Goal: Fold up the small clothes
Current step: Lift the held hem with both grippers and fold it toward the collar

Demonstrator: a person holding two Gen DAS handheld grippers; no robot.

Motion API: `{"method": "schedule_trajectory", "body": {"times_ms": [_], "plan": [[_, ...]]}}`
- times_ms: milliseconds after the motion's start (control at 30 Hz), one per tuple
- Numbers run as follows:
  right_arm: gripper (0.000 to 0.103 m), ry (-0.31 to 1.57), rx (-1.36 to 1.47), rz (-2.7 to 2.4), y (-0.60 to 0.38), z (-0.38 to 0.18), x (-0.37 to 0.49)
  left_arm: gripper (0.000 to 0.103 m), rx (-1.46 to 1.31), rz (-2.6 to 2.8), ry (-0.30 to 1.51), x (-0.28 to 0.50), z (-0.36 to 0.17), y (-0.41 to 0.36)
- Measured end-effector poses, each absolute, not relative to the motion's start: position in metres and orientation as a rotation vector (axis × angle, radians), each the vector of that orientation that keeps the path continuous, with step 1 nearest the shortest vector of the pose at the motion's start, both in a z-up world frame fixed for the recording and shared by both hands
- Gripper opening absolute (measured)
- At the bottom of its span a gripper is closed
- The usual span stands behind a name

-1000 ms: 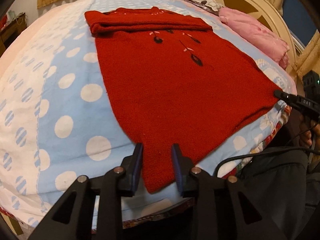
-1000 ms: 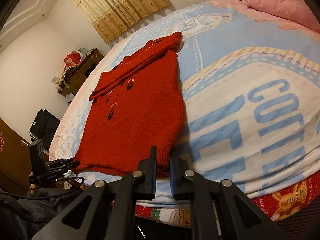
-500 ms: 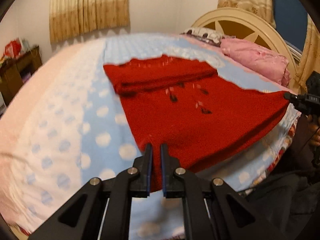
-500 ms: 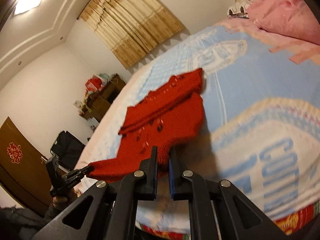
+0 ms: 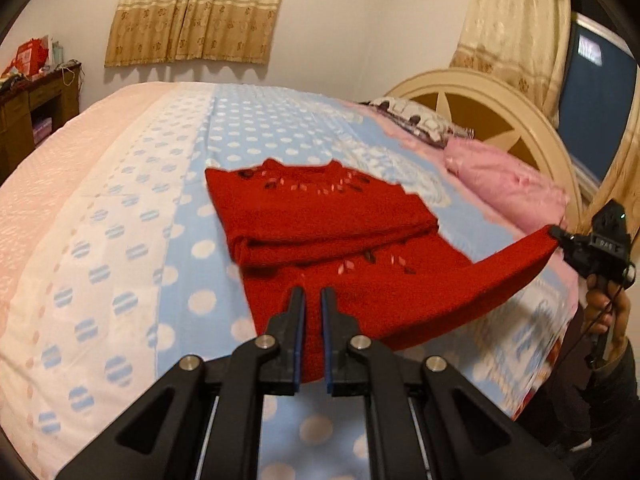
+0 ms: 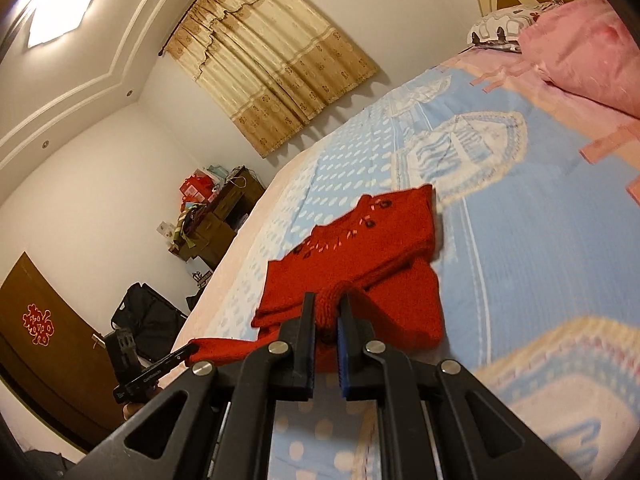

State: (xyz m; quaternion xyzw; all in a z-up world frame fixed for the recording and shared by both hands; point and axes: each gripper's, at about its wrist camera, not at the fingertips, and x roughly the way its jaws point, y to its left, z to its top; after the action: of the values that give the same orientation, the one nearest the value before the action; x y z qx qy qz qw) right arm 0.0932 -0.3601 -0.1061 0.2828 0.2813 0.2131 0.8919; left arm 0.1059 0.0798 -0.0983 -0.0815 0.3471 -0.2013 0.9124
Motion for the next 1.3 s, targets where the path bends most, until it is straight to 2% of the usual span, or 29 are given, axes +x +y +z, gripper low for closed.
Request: {"method": "schedule_trajectory", "body": {"times_ms": [600,933,1300], "plan": [[0.007,0.598,0.53,0.391,-0.339,-0.058,0.25,0.007,-0.214,-0.39,0.699,0.232,-0.072,0.087],[0.007,0.659,0.532,0.33,-0.328,-0.072,0.33,0.007,-0.247,-0.322,0.749,0.3,-0.087,0.101],[0.007,0.769,0.537,0.258,-0.325,-0.116,0.406,0.007,-0.278,-0.281,0.857,0.356,-0.128,0.099]]}}
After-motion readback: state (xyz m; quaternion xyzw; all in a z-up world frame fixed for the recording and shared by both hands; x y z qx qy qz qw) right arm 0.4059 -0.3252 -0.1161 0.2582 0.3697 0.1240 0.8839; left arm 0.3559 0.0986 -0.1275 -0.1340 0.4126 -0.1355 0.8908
